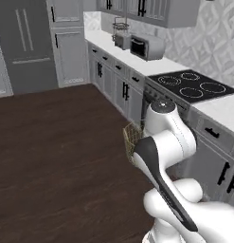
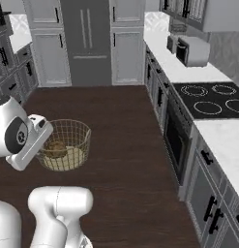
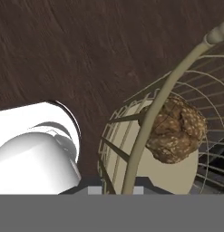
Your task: Open the cabinet, pick up the bread from the cabinet and place it in the basket. Then move the basket to the dining counter.
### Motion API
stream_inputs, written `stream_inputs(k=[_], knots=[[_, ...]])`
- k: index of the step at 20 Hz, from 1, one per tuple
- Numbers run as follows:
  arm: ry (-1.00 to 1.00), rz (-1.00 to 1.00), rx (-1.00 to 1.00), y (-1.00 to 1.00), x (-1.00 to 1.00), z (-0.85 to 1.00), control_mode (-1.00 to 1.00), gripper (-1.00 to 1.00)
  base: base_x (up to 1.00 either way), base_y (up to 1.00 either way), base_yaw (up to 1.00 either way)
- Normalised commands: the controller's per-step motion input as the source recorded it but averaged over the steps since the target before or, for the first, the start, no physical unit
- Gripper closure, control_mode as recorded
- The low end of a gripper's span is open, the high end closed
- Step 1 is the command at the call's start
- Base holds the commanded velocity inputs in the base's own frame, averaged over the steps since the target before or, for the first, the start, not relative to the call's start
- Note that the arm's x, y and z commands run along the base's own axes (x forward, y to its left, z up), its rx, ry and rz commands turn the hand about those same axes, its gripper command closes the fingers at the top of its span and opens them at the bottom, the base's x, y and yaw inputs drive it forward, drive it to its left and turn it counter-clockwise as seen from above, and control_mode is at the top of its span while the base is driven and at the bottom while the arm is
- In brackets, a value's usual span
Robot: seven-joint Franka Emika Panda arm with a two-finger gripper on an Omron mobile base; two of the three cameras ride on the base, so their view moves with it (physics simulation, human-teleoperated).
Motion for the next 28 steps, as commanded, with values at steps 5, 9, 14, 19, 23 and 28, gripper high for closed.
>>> stream_inputs(k=[5, 9, 14, 19, 23, 28], knots=[[0.00, 0.00, 0.00, 0.00, 0.00, 0.00, 1.00, 1.00, 0.00, 0.00, 1.00], [0.00, 0.00, 0.00, 0.00, 0.00, 0.00, 1.00, 1.00, 0.00, 0.00, 1.00], [0.00, 0.00, 0.00, 0.00, 0.00, 0.00, 1.00, 1.00, 0.06, 0.00, 0.99], [0.00, 0.00, 0.00, 0.00, 0.00, 0.00, 1.00, 1.00, 0.63, -0.03, 0.84], [0.00, 0.00, 0.00, 0.00, 0.00, 0.00, 1.00, 1.00, 1.00, -0.20, 0.57], [0.00, 0.00, 0.00, 0.00, 0.00, 0.00, 1.00, 1.00, 1.00, -0.53, 0.38]])
